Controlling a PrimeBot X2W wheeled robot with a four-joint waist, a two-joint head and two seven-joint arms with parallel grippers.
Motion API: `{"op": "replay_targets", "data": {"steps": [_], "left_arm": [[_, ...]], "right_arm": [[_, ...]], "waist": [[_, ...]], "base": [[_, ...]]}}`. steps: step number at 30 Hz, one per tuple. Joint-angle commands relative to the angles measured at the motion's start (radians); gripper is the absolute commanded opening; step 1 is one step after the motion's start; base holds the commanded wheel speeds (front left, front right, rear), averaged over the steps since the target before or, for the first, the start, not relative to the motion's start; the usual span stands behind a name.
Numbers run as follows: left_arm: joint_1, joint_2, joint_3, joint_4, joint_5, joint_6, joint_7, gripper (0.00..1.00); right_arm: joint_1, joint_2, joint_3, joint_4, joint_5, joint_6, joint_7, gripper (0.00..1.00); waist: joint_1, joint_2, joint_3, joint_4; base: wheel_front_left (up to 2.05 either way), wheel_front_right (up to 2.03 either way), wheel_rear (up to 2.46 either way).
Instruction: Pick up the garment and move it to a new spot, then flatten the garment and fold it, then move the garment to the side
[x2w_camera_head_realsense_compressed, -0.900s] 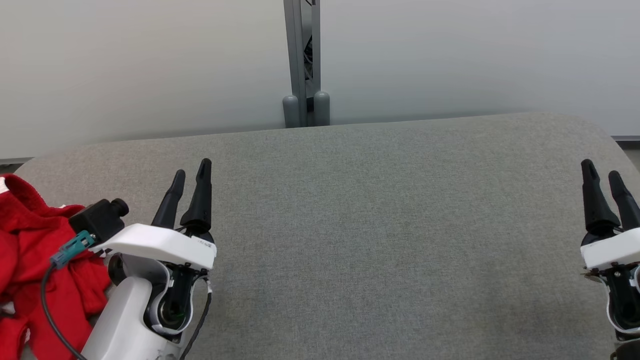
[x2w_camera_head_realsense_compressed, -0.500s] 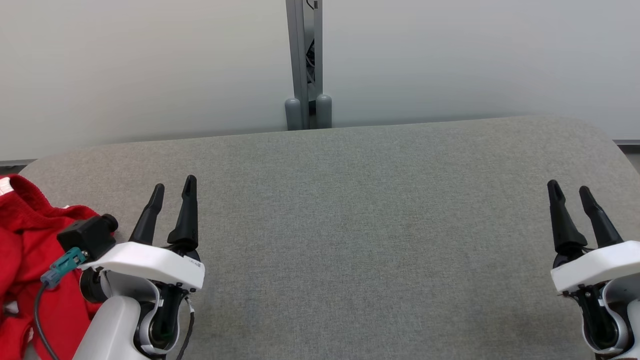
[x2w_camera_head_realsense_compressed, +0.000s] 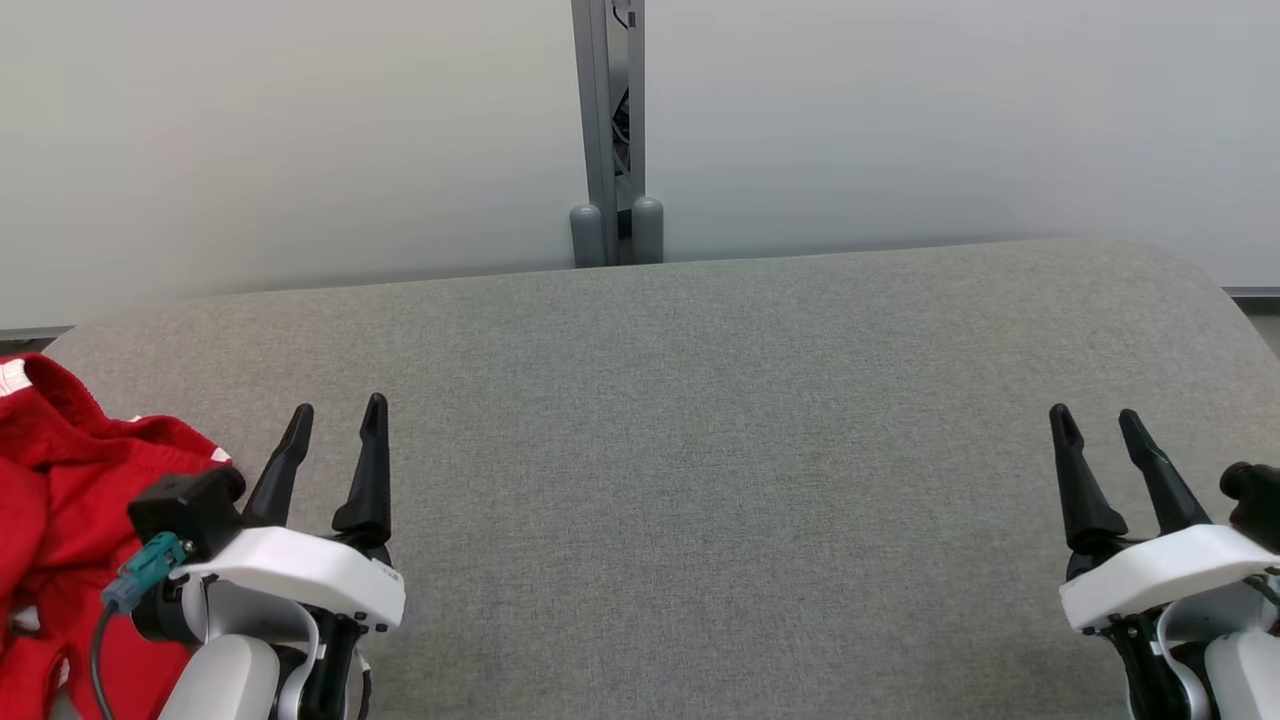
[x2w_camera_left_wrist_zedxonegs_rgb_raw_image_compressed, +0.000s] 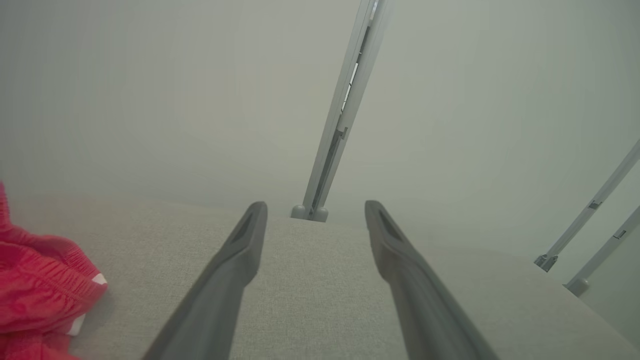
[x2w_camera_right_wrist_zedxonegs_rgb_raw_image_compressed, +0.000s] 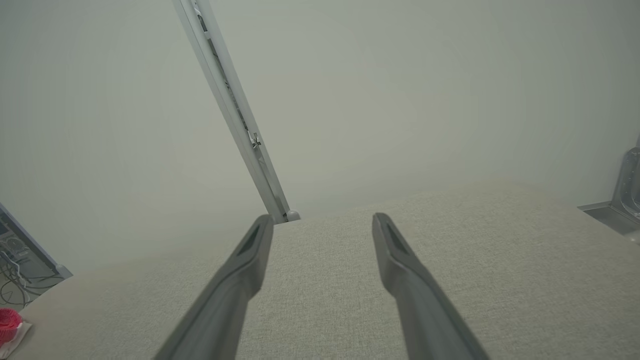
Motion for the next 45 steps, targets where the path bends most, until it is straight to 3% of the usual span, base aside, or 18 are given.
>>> {"op": "replay_targets", "data": {"steps": [1, 24, 45], "left_arm": [[0.008, 0.007, 0.01, -0.021, 0.037, 0.008, 0.0, 1.0], [0.09, -0.002, 0.025, -0.008, 0.243, 0.031, -0.025, 1.0], [0.146, -0.009, 0.038, -0.021, 0.378, 0.046, -0.003, 1.0]], "right_arm": [[0.002, -0.002, 0.008, -0.01, -0.026, 0.002, -0.015, 1.0], [0.06, 0.036, 0.073, -0.015, -0.169, 0.002, -0.084, 1.0], [0.11, 0.082, 0.051, -0.016, -0.274, 0.002, -0.119, 1.0]], "waist": [[0.0, -0.0001, -0.001, 0.0], [0.0, -0.0001, -0.02, 0.004], [0.0, -0.0001, -0.035, -0.003]], "base": [[0.0, 0.0, 0.0], [0.0, 0.0, 0.0], [0.0, 0.0, 0.0]]}}
